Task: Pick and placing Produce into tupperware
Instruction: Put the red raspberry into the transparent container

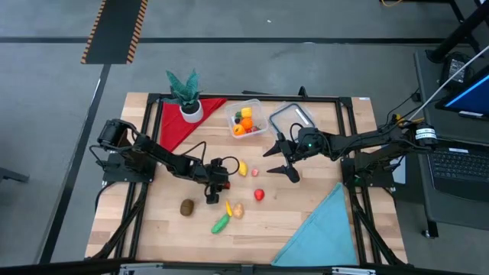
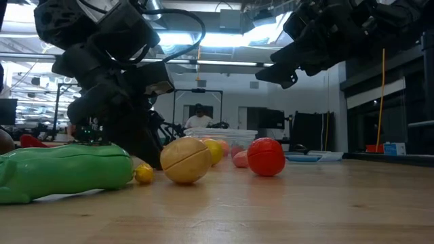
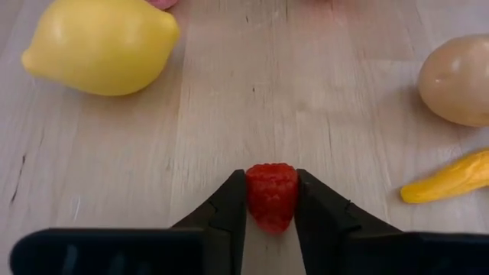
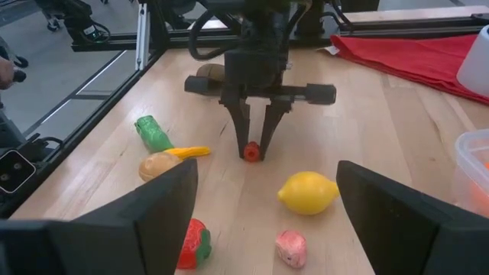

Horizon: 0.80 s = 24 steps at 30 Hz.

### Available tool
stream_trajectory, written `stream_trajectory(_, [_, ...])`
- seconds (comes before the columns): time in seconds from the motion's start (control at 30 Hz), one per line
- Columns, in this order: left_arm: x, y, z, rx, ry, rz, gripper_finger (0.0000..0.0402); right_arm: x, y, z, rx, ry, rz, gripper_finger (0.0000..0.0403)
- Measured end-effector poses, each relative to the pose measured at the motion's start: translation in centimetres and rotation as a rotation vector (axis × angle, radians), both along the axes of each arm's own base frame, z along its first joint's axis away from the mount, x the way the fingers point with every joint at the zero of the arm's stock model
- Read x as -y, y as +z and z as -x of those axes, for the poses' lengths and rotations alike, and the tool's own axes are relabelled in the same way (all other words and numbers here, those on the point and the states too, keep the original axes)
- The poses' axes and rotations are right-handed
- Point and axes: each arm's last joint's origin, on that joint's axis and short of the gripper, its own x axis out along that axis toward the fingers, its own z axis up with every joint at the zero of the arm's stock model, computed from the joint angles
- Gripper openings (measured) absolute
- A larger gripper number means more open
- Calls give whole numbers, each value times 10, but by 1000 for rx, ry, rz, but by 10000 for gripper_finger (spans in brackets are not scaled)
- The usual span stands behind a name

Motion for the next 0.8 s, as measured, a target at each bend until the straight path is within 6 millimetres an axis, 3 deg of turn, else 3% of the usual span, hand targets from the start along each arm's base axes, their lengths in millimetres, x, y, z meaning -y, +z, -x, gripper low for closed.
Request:
stream_trajectory(0.6, [-34, 65, 30, 54, 111, -5, 79, 0, -2, 1, -27, 1, 0, 314])
stream_trajectory(0.8, [-48, 73, 38, 42, 145, -30, 79, 0, -2, 1, -11, 16, 40, 314])
